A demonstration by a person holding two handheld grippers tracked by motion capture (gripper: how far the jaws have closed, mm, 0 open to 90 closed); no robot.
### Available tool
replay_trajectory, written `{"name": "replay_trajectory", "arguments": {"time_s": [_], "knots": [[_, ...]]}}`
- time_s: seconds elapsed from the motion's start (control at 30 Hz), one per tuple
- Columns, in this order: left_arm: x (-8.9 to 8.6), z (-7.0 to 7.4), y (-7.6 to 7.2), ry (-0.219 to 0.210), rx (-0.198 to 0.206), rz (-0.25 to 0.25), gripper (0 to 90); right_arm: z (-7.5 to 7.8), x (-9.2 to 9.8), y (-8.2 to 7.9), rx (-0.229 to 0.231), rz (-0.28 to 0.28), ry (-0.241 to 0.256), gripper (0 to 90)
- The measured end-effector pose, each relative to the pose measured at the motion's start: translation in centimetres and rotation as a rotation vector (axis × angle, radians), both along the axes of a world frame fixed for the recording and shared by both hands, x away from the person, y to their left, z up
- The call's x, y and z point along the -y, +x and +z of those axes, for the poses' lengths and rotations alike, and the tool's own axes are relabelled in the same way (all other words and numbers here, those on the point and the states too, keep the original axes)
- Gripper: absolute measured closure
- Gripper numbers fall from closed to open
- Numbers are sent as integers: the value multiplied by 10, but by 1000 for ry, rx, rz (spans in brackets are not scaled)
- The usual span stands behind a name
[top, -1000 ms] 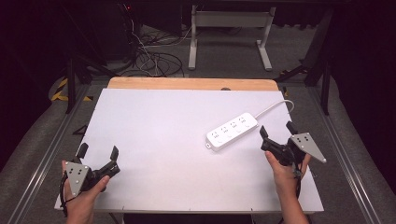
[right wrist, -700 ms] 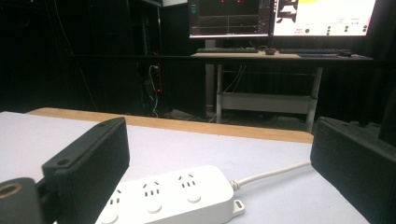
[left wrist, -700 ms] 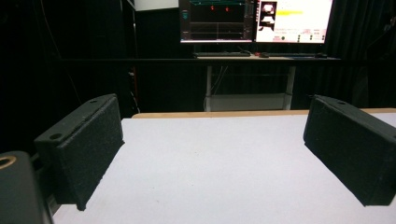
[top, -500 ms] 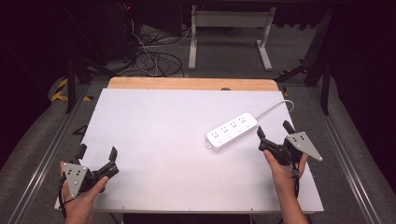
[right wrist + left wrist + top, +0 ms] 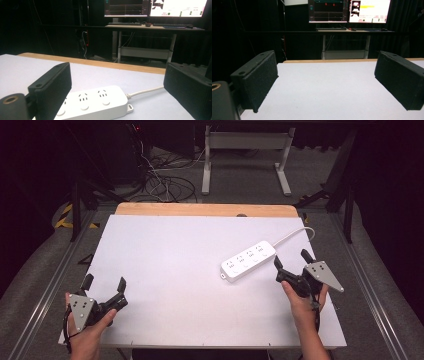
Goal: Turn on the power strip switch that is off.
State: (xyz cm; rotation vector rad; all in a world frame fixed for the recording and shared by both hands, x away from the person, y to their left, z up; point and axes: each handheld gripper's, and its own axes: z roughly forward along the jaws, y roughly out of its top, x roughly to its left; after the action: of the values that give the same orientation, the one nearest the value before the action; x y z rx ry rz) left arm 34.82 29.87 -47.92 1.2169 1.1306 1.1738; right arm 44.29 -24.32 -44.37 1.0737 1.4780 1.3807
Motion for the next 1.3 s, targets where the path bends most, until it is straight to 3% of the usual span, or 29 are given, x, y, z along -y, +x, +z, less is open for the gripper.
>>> {"name": "replay_trajectory", "arguments": {"time_s": [0.67,1.3], "knots": [[6,0,7,1,-3,-24,54,-2,3,-3,-9,5,-19,84],[2,0,2,-5,-3,-7,54,-3,0,0,-14,17,-15,93]]}}
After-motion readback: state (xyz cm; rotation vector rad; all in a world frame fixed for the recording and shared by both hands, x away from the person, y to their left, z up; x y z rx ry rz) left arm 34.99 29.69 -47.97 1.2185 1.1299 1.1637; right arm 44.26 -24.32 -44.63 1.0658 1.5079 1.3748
